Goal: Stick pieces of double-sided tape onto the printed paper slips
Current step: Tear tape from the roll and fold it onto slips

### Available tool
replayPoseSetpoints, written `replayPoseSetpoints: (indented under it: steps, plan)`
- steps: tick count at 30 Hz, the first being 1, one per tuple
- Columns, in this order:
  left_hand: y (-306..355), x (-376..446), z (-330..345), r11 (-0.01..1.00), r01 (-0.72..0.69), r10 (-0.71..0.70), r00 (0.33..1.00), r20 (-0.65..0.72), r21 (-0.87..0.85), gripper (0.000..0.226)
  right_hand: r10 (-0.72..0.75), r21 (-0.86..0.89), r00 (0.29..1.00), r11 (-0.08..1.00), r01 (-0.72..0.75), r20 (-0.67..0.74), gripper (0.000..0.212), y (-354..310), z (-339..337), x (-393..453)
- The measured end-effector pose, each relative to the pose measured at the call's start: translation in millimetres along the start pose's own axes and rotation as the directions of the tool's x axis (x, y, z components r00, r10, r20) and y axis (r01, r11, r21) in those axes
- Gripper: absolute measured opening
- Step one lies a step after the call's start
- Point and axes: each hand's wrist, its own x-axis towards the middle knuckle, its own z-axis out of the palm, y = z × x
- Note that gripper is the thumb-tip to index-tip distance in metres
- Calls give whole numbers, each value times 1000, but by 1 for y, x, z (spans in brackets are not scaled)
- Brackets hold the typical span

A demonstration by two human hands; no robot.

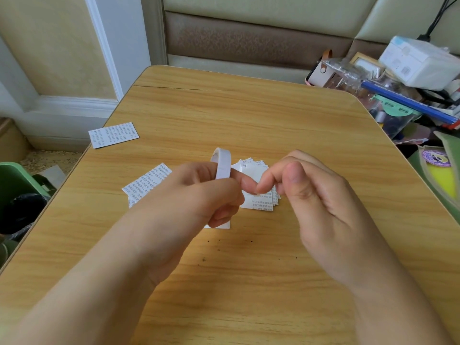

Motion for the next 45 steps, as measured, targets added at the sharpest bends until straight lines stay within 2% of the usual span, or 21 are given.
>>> replayPoseSetpoints:
  steps: [7, 11, 14, 16, 17, 19, 20, 22, 26, 30, 33, 37, 39, 42, 45]
  plan:
    - [0, 0, 3, 1000, -13, 13, 1000, -18, 7, 23, 67, 80, 996, 994, -72, 65, 49, 0, -2, -3]
    - [1, 4, -6, 996, -43, 28, 984, -174, -81, 32, 114, 188, 978, 971, -147, 175, 73, 4, -3, -3]
    - [2, 5, -10, 989, -72, 37, 967, -254, -130, 34, 172, 279, 979, 940, -197, 113, 68, 12, -10, -1]
    - [2, 4, -9, 990, -82, 47, 961, -274, -118, 33, 225, 113, 972, 966, -231, 60, 51, 15, -11, -1]
    - [2, 4, -8, 991, -83, 51, 961, -273, -108, 33, 260, -29, 964, 966, -259, 59, 53, 16, -10, -1]
    - [2, 3, -7, 994, -79, 55, 962, -266, -81, 34, 338, -286, 934, 912, -295, 114, 80, 18, -4, -1]
    - [2, 3, -6, 995, -73, 54, 963, -266, -62, 34, 373, -360, 916, 883, -301, 150, 91, 18, 0, -1]
    - [2, 3, -5, 998, -50, 41, 963, -265, -26, 35, 393, -428, 901, 858, -286, 186, 101, 20, 4, 2]
    - [1, 3, -3, 1000, -7, 9, 965, -263, 10, 34, 352, -476, 929, 841, -259, 115, 95, 24, 5, 7]
    - [1, 3, -3, 1000, 6, -3, 967, -256, 10, 34, 267, -421, 962, 881, -217, 62, 77, 28, 5, 6]
    - [1, 2, -3, 1000, 16, -8, 968, -251, 27, 34, 235, -382, 972, 897, -220, -9, 76, 29, 5, 6]
    - [2, 1, -2, 998, 34, -19, 972, -235, 62, 34, 238, -292, 956, 914, -281, -174, 78, 30, 4, 7]
    - [2, 1, -1, 995, 43, -20, 970, -243, 90, 35, 275, -161, 928, 934, -320, -253, 77, 29, 1, 7]
    - [2, 1, -1, 990, 47, -9, 963, -269, 136, 37, 402, 149, 861, 915, -374, -311, 75, 25, -5, 7]
    - [0, 0, -2, 980, 28, 30, 958, -286, 197, 36, 548, 364, 800, 816, -449, -244, 75, 23, -12, 7]
